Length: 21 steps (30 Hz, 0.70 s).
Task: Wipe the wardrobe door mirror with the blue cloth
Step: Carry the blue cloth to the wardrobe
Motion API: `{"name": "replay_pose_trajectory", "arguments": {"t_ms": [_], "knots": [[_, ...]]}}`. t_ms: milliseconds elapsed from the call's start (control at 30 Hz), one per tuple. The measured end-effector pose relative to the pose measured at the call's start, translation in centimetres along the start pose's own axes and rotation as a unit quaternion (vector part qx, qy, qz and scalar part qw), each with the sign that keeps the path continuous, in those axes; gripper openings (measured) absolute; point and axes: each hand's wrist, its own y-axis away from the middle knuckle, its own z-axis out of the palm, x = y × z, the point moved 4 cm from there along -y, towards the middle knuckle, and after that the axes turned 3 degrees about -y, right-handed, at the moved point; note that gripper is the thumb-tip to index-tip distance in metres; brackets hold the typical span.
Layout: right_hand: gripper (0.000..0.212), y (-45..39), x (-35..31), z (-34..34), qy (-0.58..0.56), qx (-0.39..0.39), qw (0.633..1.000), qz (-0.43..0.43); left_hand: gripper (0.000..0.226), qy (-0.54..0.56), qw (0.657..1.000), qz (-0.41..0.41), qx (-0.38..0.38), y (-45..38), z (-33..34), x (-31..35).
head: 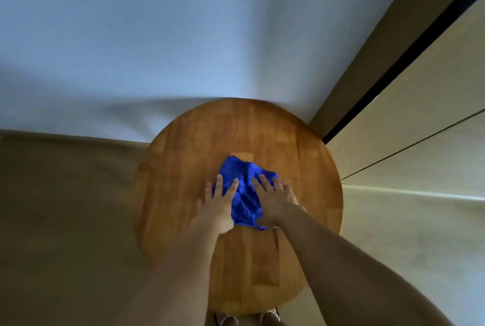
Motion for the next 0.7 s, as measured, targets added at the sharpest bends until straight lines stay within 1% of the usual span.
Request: {"name": "replay_pose_trajectory", "arguments": {"t_ms": [33, 133, 200, 267, 333, 400, 533, 600, 700], "knots": [[0.107, -0.5, -0.2, 0.6, 0.014, -0.005, 1.000, -0.002, 0.107, -0.027, 1.000, 0.006, 0.001, -0.4, 0.6, 0.2], [0.121, -2.0, -0.6, 2.5, 0.018, -0.011, 1.000, 0.004, 0.117, -0.048, 0.999, -0.017, 0.014, -2.0, 1.6, 0.1], [0.126, -2.7, -1.0, 3.7, 0.015, -0.006, 1.000, 0.010, 0.122, -0.059, 0.998, -0.021, 0.021, -2.9, 2.4, 0.1], [0.126, -3.3, -0.9, 4.2, 0.023, 0.006, 1.000, 0.020, 0.126, -0.078, 0.997, -0.022, 0.021, -3.7, 2.9, 0.0], [0.123, -3.8, -0.8, 4.4, 0.015, 0.016, 0.999, 0.023, 0.126, -0.087, 0.996, -0.018, 0.025, -4.2, 3.5, 0.0], [0.117, -4.1, -0.9, 4.8, 0.008, 0.027, 0.999, 0.027, 0.123, -0.093, 0.994, -0.017, 0.047, -4.5, 3.8, 0.1], [0.095, -4.3, -1.2, 4.7, 0.020, 0.075, 0.997, 0.029, 0.110, -0.093, 0.989, -0.005, 0.116, -4.5, 3.5, 0.4], [0.085, -4.4, -1.2, 4.2, 0.030, 0.088, 0.996, 0.017, 0.103, -0.087, 0.989, -0.003, 0.122, -4.3, 3.1, 0.5], [0.079, -4.1, -0.7, 2.6, 0.027, 0.091, 0.996, 0.000, 0.102, -0.085, 0.987, -0.005, 0.135, -3.7, 2.1, 0.6]]}}
